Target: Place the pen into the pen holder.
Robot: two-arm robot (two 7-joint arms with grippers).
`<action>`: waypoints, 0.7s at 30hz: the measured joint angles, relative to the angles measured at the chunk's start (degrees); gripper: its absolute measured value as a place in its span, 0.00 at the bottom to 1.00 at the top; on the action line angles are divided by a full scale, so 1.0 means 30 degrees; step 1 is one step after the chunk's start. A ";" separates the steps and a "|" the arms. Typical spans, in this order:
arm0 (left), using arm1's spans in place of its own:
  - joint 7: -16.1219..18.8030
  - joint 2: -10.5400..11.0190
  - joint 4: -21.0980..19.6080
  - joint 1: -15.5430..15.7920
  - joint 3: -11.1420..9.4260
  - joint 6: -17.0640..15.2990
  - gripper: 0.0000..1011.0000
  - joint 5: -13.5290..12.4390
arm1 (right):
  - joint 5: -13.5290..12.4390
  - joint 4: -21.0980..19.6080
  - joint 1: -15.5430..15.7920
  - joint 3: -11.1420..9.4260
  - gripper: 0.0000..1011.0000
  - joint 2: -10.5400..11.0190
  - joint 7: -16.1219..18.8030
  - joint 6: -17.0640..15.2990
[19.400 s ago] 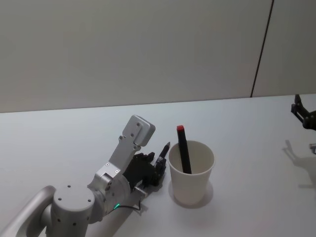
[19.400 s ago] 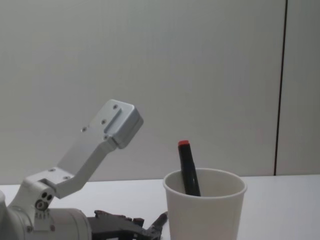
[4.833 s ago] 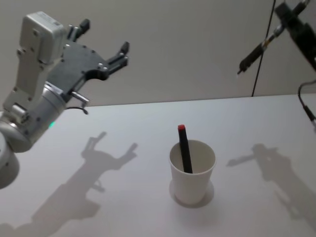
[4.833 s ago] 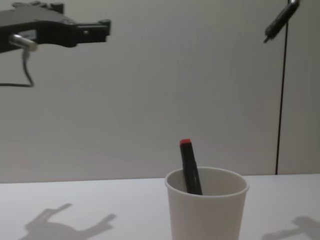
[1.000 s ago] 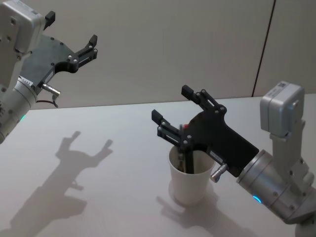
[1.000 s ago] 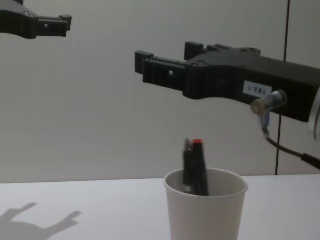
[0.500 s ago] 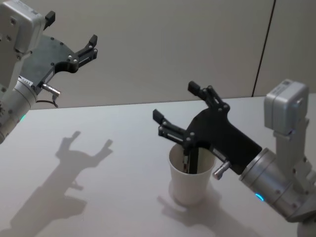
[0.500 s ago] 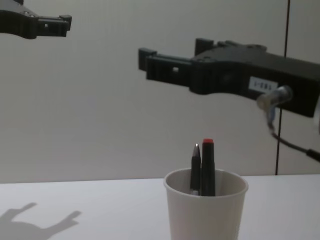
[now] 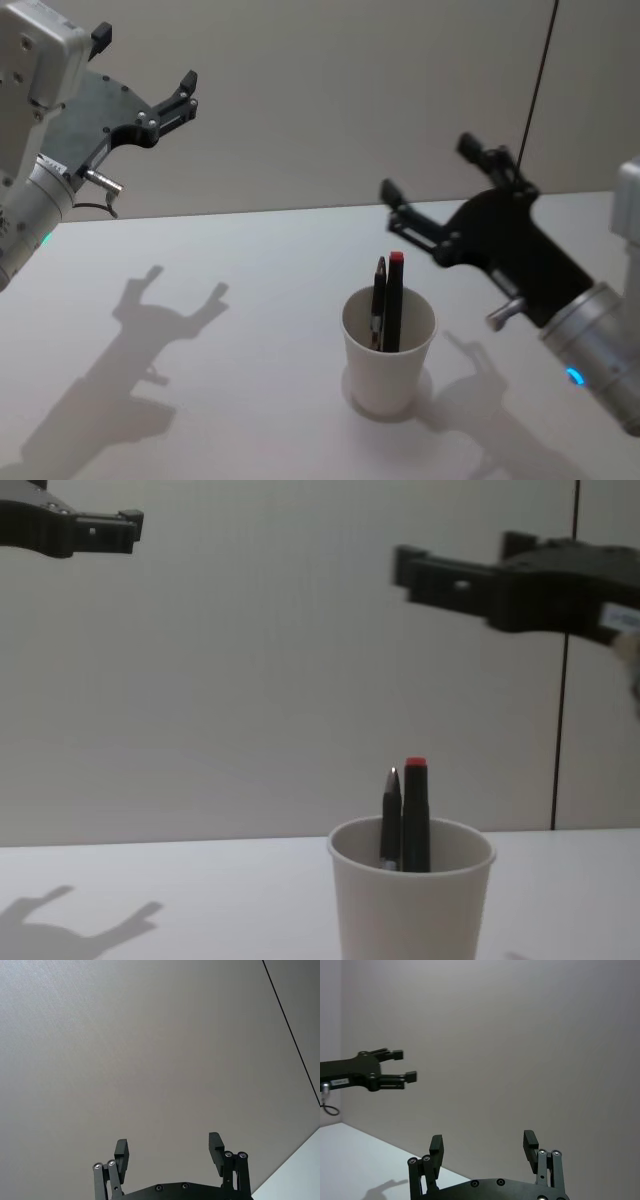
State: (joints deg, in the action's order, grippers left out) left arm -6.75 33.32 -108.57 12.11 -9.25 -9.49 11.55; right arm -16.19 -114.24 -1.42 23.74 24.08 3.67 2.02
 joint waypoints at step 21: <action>0.0000 0.0000 0.0000 0.0000 0.0000 0.0000 0.99 0.0000 | -0.1443 -0.0236 0.1559 -0.2507 0.99 0.2127 -0.4658 0.1694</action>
State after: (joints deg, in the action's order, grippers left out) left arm -6.75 33.32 -108.57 12.11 -9.25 -9.49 11.55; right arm -20.51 -114.95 3.25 16.22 30.46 -10.31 7.10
